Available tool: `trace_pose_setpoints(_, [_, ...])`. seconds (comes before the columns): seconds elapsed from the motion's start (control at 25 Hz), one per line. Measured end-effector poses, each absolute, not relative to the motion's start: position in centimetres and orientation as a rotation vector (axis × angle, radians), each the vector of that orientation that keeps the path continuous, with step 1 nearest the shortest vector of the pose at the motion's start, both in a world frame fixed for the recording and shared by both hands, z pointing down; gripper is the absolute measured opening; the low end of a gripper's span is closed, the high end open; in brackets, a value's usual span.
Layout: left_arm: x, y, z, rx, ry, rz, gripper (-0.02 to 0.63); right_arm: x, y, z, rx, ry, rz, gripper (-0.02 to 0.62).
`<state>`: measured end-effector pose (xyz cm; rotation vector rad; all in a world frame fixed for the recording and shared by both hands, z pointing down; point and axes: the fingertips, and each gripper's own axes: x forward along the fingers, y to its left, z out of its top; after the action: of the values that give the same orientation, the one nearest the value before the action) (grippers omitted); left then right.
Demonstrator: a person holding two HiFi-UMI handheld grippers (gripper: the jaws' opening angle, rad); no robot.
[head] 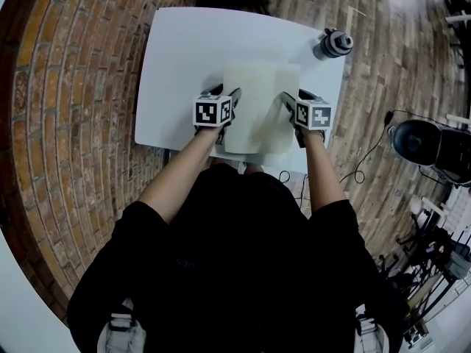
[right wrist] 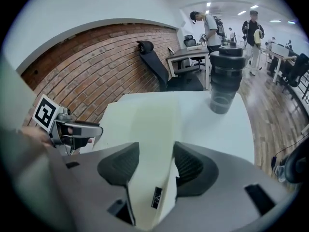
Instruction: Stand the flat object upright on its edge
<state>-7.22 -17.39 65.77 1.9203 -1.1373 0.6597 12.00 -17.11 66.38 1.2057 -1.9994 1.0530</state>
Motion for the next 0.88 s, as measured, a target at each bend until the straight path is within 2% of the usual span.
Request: trace_pose_setpoints(0.88, [-9.0,-17.2,59.5,2.085,-1.192,0.626,0.239,10.2,-16.0,60.5,1.334,-2.059,0.940,0.230])
